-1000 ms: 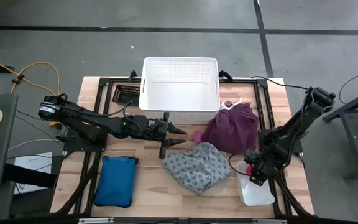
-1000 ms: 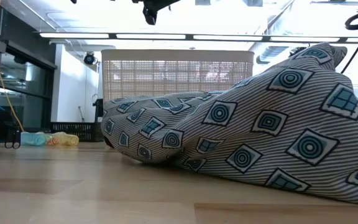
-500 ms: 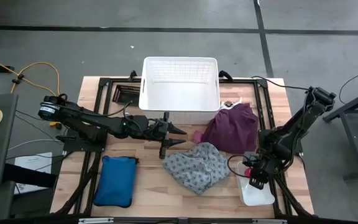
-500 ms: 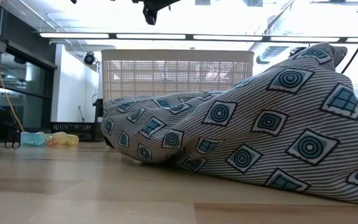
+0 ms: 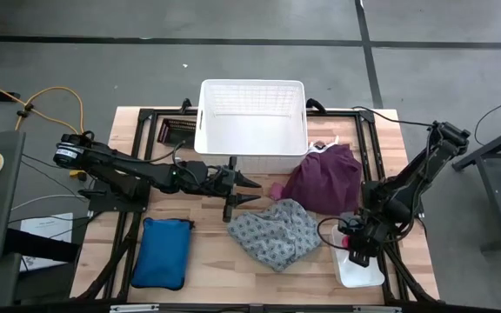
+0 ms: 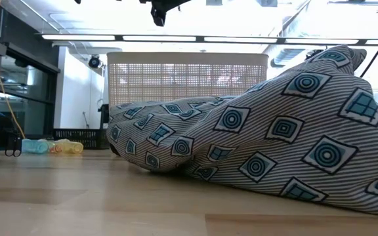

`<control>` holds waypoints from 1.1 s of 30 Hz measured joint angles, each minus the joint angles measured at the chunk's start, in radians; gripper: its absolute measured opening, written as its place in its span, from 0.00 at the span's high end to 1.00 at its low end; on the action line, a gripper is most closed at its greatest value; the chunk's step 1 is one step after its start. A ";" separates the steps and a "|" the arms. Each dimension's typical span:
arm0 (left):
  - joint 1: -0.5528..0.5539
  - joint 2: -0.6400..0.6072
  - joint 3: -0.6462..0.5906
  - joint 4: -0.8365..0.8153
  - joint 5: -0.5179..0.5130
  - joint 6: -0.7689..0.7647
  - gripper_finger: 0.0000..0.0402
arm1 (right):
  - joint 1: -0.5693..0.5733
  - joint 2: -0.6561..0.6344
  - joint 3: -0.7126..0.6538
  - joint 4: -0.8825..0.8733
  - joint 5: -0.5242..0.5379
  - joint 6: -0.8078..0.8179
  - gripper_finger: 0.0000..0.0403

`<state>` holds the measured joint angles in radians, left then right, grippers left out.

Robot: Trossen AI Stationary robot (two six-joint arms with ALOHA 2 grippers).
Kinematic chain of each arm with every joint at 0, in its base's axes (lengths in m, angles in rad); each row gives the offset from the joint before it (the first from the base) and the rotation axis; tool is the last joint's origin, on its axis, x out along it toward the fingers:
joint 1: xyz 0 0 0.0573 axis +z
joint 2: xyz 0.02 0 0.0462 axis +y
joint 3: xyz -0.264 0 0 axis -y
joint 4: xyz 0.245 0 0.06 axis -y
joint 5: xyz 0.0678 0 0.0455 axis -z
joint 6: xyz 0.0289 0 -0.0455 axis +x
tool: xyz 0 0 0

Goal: Pick & place medical supplies in basket/bin
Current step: Put the black bandage into the small white bin

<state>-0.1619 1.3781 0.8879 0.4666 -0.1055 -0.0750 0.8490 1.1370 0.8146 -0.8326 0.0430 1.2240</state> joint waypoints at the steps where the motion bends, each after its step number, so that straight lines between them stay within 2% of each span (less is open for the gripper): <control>1: 0.000 0.000 0.000 0.000 0.000 0.000 0.66 | -0.010 0.000 0.000 0.008 0.004 -0.023 0.69; 9: 0.000 0.000 0.000 -0.005 0.000 -0.005 0.66 | -0.173 0.000 0.000 0.155 0.015 -0.283 0.69; 20: -0.007 0.000 0.000 -0.104 0.000 -0.080 0.66 | -0.407 0.000 0.000 0.292 0.161 -0.711 0.69; 26: -0.029 0.000 0.000 -0.110 0.000 -0.083 0.66 | -0.478 0.000 0.000 0.317 0.166 -0.757 0.69; 33: -0.045 0.000 0.000 -0.111 0.000 -0.083 0.66 | -0.491 0.000 0.000 0.322 0.163 -0.757 0.69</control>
<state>-0.2073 1.3781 0.8875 0.3552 -0.1055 -0.1579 0.3580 1.1370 0.8150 -0.5110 0.2059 0.4675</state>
